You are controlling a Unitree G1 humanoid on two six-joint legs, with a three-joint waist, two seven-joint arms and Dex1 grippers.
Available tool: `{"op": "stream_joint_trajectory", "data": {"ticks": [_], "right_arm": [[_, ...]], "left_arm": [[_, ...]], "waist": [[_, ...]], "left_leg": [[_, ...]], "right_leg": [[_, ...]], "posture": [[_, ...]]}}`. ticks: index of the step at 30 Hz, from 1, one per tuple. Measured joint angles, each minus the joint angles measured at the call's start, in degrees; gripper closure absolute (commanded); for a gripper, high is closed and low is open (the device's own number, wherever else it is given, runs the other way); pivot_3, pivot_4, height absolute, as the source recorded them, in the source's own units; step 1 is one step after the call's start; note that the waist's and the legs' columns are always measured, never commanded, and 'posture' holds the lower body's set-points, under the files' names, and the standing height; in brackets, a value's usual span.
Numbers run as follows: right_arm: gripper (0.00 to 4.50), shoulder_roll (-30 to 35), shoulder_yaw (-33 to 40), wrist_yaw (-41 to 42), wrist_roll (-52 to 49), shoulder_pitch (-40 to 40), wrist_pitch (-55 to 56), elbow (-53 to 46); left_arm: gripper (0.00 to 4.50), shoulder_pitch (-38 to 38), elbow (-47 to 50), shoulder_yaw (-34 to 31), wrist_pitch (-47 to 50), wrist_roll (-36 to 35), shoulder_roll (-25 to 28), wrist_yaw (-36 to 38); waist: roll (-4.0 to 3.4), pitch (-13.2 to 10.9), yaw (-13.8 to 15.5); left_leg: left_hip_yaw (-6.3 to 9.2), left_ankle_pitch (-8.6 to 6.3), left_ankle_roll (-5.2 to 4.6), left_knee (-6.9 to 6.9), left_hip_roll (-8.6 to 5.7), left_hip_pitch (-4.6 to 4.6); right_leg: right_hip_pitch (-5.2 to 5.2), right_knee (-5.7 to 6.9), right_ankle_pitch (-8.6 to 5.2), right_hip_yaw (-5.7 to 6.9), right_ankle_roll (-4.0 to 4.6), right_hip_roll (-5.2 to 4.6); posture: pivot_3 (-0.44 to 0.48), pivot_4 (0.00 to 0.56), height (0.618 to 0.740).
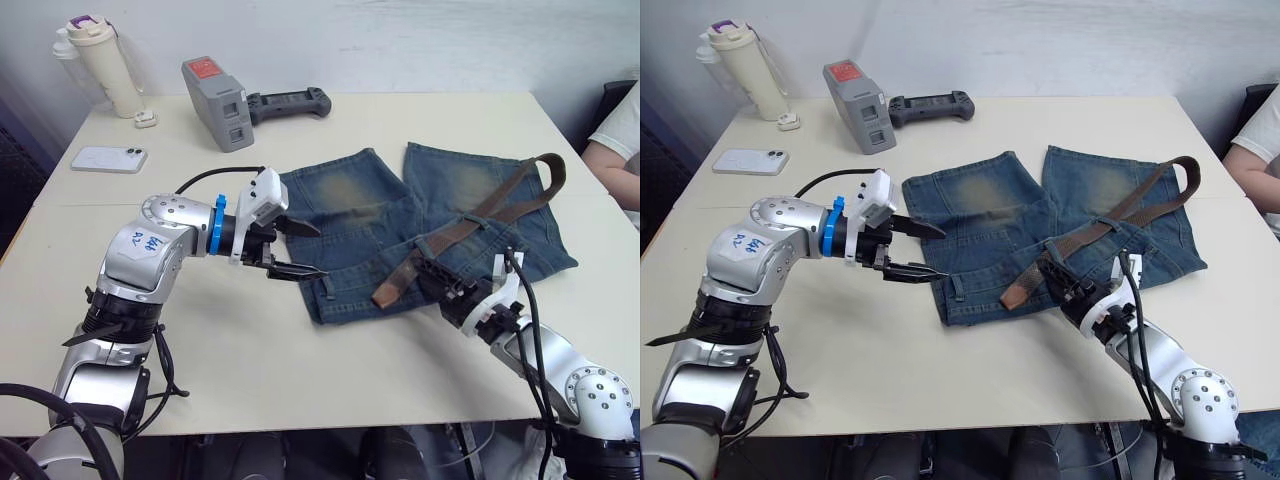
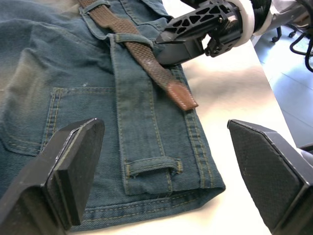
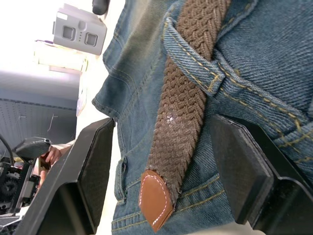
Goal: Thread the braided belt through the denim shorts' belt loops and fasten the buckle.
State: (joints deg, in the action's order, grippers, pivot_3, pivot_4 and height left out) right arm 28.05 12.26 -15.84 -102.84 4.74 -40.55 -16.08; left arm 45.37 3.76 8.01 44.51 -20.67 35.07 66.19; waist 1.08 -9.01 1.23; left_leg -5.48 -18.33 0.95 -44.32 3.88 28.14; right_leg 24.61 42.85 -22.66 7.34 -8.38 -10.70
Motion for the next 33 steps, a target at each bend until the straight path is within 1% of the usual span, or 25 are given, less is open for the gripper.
{"op": "stream_joint_trajectory", "data": {"ticks": [6, 15, 22, 27, 33], "right_arm": [[1.16, -1.1, -0.9, -0.1, 0.1, 2.4, -1.2, 0.8], [1.16, -3.3, -1.9, -0.1, 4.1, 4.3, -2.2, 3.4], [1.16, -8.3, -0.5, 3.5, 5.9, 5.4, -1.0, 5.0], [1.16, -8.2, 0.1, 6.2, 5.9, 4.2, -2.1, 4.7], [1.16, -8.3, 0.3, 7.7, 6.7, 3.8, -2.3, 4.6]], "left_arm": [[0.07, 0.0, 0.0, 0.6, -0.1, 0.0, -0.2, -0.5], [0.07, 0.0, 0.0, 1.0, -0.3, -0.2, -0.1, -1.3], [0.07, 0.0, 0.1, 1.0, -0.3, -0.4, -0.1, -2.0], [0.07, -0.3, 0.1, 1.0, -0.8, -0.4, -0.1, -2.3], [0.07, -0.4, 0.1, 1.1, -1.3, -0.4, -0.1, -2.3]], "waist": [[0.0, 0.0, -0.1], [0.06, 0.1, -0.1], [-0.02, 0.1, -0.7], [-0.03, 0.0, -0.8], [-0.04, 0.0, -0.9]], "left_leg": [[-0.01, 0.0, 0.0, 0.0, 0.0, 0.0], [-0.01, 0.0, 0.0, -0.02, 0.01, -0.04], [-0.03, 0.0, 0.0, -0.02, 0.03, -0.04], [-0.02, 0.0, 0.0, 0.0, 0.01, -0.01], [-0.02, 0.0, 0.0, 0.02, 0.01, -0.01]], "right_leg": [[0.02, 0.02, 0.0, 0.0, 0.01, 0.0], [-0.01, 0.05, 0.0, 0.0, 0.01, 0.0], [0.05, 0.12, -0.02, -0.03, 0.03, 0.01], [0.07, 0.12, -0.02, -0.05, 0.03, 0.01], [0.07, 0.11, -0.02, -0.05, 0.03, 0.01]], "posture": [[0.0, 0.15, 0.65], [0.0, 0.15, 0.65], [0.0, 0.15, 0.65], [0.0, 0.15, 0.65], [0.0, 0.15, 0.65]]}}
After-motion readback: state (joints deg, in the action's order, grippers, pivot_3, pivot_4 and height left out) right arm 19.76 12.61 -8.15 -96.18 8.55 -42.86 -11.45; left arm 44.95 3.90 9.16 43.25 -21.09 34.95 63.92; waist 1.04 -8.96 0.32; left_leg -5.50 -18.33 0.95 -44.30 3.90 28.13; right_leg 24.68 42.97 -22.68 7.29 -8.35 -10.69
